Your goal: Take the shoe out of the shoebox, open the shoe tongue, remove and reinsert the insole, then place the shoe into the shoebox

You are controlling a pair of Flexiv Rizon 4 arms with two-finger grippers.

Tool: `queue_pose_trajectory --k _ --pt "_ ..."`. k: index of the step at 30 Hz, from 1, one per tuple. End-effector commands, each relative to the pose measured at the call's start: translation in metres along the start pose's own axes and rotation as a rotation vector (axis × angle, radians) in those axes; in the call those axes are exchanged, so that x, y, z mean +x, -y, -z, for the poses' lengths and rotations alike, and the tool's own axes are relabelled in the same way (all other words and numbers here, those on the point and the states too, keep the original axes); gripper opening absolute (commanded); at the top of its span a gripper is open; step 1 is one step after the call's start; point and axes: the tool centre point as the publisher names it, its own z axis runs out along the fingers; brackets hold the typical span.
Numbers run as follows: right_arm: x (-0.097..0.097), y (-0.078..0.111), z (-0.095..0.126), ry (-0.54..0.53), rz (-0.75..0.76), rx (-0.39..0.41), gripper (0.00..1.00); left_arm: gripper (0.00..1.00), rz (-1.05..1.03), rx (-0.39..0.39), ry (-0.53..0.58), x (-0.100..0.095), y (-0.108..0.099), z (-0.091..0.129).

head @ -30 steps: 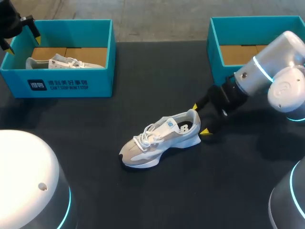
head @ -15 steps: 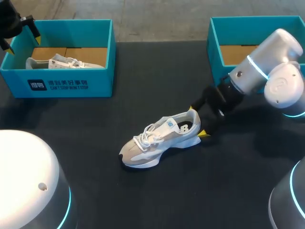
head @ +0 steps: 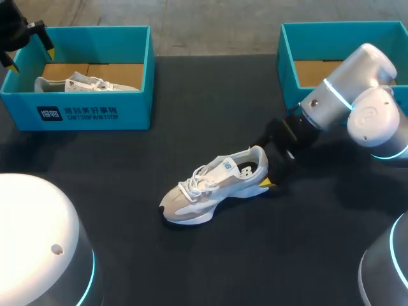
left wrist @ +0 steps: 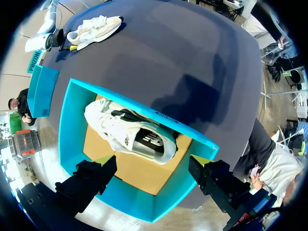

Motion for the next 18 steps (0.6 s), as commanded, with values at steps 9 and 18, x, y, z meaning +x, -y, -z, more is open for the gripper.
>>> queue_pose_trajectory --k 9,18 --pt "0.0017 -0.0009 -0.0107 -0.019 -0.006 -0.02 1.0 1.0 -0.001 0.001 -0.002 -0.0001 -0.0009 0.0002" --pt "0.0008 -0.0066 -0.0134 0.014 0.007 -0.04 1.0 1.0 -0.001 0.001 -0.002 -0.0001 -0.0009 0.0002"
